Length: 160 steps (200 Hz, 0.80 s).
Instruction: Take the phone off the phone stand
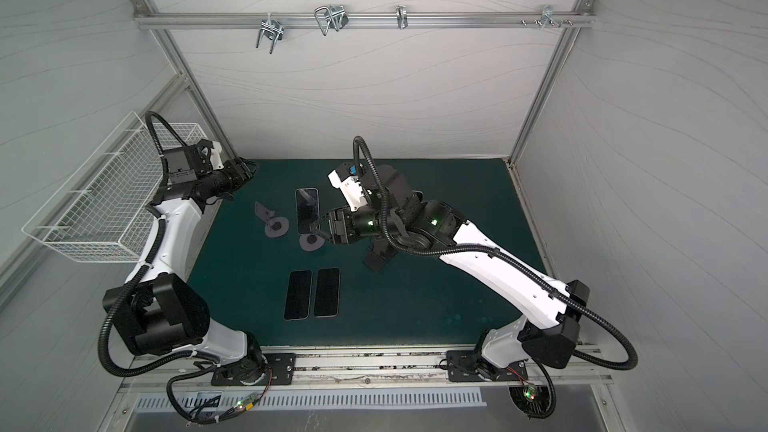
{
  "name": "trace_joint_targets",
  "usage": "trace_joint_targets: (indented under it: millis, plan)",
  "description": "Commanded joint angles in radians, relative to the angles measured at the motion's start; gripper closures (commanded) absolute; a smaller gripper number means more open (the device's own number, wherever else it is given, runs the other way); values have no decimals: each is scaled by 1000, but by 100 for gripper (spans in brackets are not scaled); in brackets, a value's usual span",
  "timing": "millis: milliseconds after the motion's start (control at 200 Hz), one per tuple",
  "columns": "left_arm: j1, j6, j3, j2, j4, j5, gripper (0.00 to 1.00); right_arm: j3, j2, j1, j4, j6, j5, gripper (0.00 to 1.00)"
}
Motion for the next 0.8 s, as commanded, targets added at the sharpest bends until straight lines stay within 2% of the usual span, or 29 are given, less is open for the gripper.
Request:
trace_joint_targets:
  millis: [0,200,320,490,670,795]
  plan:
    - [-18,-66,-34,-34,26,25,33,7,-20,20,-37,30,72,39]
    - [-76,-62,-87,-84,34,24,34,6,-18,28,-39,29,105,39]
    - [-95,-74,-175,-150,113,55,33,30,4,29,-46,18,116,39]
    - [-144,-31,-246,-252,129,16,33,55,41,36,-47,26,137,39]
    - [-251,38,-283,-353,89,-36,32,81,81,48,-57,18,180,39]
    - [-310,58,-344,-427,103,4,31,58,86,53,-43,8,236,38]
